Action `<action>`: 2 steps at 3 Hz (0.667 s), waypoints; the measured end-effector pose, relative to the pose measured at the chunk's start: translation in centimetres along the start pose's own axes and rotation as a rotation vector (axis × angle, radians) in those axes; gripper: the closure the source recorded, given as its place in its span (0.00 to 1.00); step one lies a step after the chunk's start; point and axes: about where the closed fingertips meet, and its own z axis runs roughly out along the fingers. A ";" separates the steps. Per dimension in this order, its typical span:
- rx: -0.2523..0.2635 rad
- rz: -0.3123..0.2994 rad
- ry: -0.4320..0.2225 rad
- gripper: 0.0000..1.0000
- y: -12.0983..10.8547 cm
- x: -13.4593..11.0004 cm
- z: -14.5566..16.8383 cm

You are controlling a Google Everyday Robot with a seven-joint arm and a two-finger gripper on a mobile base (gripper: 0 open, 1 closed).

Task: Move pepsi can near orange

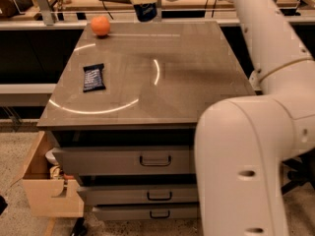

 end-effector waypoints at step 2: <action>0.004 0.004 -0.043 1.00 0.1 -2.2 7.2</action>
Offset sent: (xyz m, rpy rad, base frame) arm 0.0688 0.0799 0.0061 0.0627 -0.0230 -0.0052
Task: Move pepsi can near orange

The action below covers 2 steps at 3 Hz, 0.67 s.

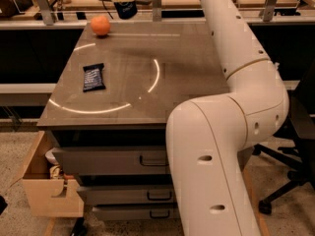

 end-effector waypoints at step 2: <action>0.013 0.153 -0.059 1.00 -1.9 4.6 6.0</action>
Offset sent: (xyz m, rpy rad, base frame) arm 0.0779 0.0345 -0.0947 0.2178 0.1500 -0.0941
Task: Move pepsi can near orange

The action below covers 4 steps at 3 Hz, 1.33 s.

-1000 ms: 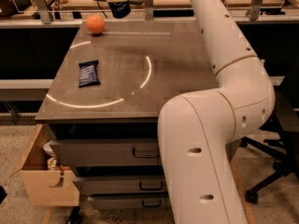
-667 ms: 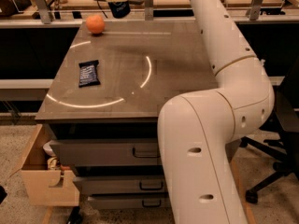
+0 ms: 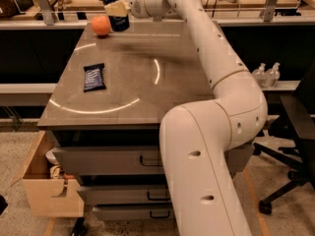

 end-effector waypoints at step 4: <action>0.038 0.021 0.052 0.52 -2.5 5.8 3.7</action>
Offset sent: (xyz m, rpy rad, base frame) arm 0.0672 -0.0180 -0.0851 -0.1238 0.0331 -0.0890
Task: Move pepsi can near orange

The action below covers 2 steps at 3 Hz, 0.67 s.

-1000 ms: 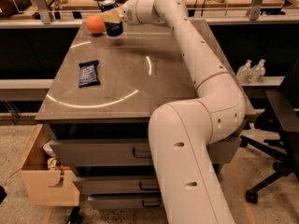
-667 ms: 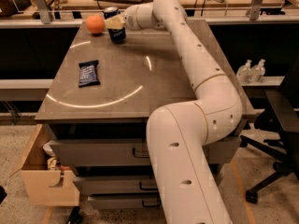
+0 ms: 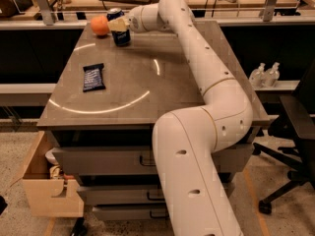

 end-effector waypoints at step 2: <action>-0.008 0.002 0.005 0.04 0.4 0.3 0.7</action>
Offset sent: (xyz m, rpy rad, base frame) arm -0.0001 0.0028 -0.0020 -0.0005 0.0026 0.0031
